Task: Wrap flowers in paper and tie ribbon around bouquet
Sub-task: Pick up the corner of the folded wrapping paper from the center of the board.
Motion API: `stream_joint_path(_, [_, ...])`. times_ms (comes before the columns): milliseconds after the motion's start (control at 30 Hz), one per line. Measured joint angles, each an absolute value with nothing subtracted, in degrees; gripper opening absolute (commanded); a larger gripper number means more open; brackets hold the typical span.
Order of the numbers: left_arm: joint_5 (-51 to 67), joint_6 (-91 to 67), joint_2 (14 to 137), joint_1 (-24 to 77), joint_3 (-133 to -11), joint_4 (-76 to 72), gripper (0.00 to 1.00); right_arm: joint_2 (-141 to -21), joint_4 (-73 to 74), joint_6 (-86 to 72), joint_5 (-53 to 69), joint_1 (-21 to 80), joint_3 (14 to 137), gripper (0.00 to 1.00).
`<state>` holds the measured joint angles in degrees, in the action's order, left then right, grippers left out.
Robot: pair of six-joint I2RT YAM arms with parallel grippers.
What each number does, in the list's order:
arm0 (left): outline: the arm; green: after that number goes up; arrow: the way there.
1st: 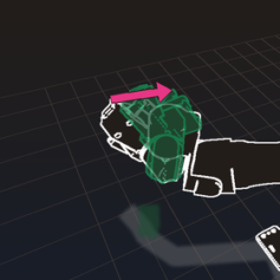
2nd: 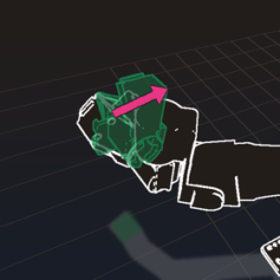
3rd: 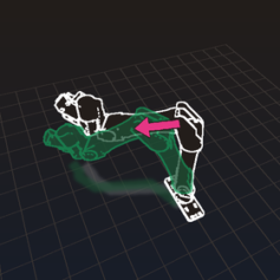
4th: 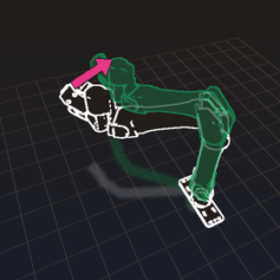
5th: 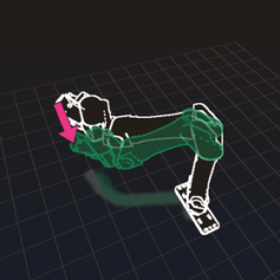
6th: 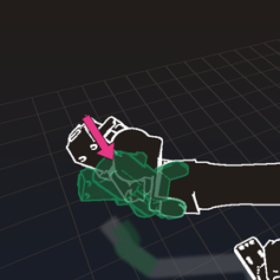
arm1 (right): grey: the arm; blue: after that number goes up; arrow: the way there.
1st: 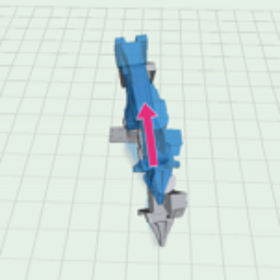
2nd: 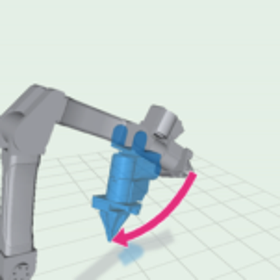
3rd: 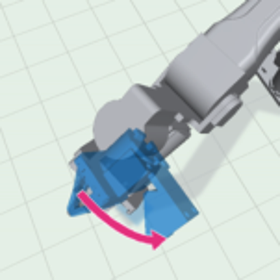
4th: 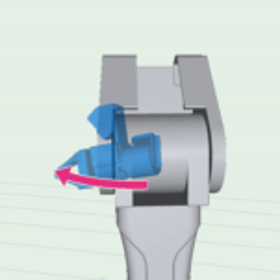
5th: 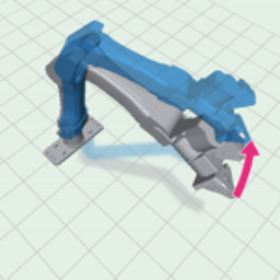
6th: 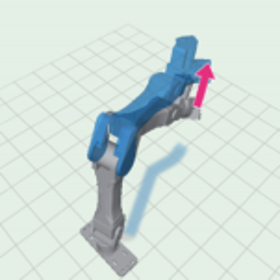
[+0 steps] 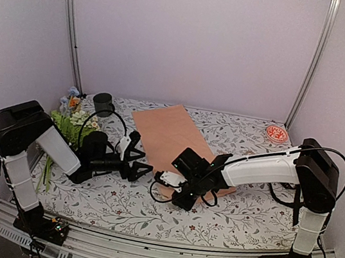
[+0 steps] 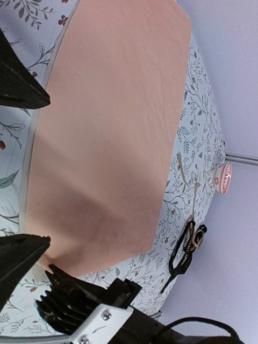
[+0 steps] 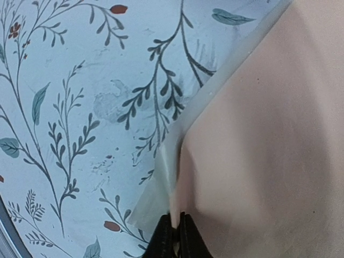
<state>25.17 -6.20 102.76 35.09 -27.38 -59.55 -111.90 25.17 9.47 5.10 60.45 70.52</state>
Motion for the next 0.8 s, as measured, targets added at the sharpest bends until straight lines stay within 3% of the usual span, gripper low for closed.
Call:
stream_joint_path(167, [25.26,-5.96,102.76,35.09,-27.51,-58.74,0.81,-111.9,25.21,8.38,5.21,60.2,70.52,0.0])
stream_joint_path(800, [25.28,-3.97,100.86,35.09,-27.49,-56.25,0.82,-111.72,27.05,5.96,7.64,58.28,71.44,0.23])
